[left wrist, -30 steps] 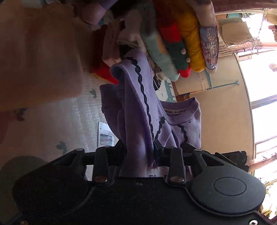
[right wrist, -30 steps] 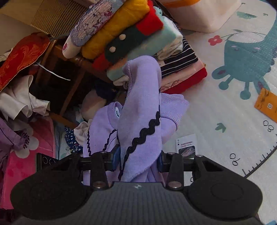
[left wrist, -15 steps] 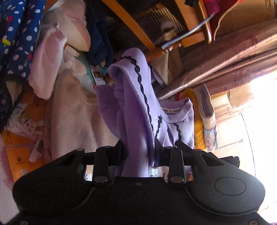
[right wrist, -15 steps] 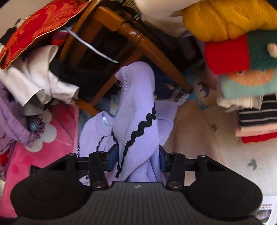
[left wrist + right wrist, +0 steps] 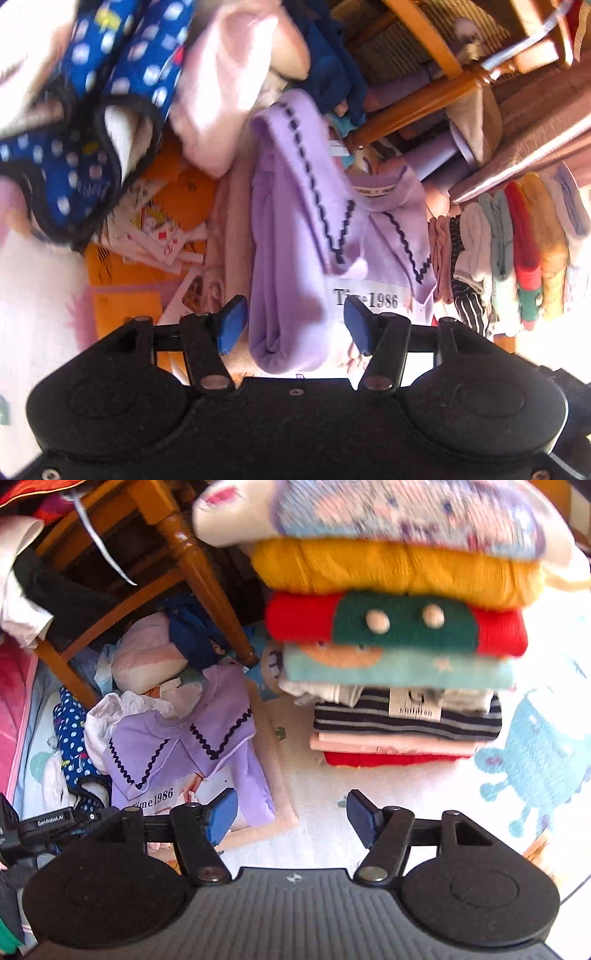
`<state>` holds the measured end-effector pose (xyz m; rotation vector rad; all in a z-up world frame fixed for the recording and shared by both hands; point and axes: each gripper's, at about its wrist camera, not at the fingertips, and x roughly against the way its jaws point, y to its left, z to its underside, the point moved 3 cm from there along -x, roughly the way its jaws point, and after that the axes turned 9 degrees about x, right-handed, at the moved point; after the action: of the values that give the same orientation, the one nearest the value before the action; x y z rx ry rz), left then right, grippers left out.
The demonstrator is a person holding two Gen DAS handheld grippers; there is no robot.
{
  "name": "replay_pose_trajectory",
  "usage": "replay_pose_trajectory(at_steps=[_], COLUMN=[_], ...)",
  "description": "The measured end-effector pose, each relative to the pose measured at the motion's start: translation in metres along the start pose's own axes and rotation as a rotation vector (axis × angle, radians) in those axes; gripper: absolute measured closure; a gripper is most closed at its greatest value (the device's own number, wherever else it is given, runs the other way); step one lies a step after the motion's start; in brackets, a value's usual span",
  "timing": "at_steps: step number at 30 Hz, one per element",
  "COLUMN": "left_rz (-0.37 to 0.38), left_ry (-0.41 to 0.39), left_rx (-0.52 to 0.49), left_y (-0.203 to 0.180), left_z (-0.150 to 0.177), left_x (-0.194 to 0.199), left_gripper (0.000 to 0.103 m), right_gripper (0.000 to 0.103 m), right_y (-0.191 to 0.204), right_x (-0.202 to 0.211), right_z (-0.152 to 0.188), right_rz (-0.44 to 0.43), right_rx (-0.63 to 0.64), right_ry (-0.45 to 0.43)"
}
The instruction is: Fold clothes
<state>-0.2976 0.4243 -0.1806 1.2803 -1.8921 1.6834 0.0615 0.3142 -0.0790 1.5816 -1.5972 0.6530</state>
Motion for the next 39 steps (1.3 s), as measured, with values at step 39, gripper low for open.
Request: replay_pose_trajectory(at_steps=[39], left_rz=[-0.429], left_ry=[-0.145], left_rx=[-0.516], left_y=[-0.131], left_z=[0.06], left_x=[0.146], left_gripper=[0.0], right_gripper=[0.002], right_y=[0.169], right_x=[0.088], right_z=[-0.013], right_rz=[0.086], right_rx=[0.243], right_ry=[0.07])
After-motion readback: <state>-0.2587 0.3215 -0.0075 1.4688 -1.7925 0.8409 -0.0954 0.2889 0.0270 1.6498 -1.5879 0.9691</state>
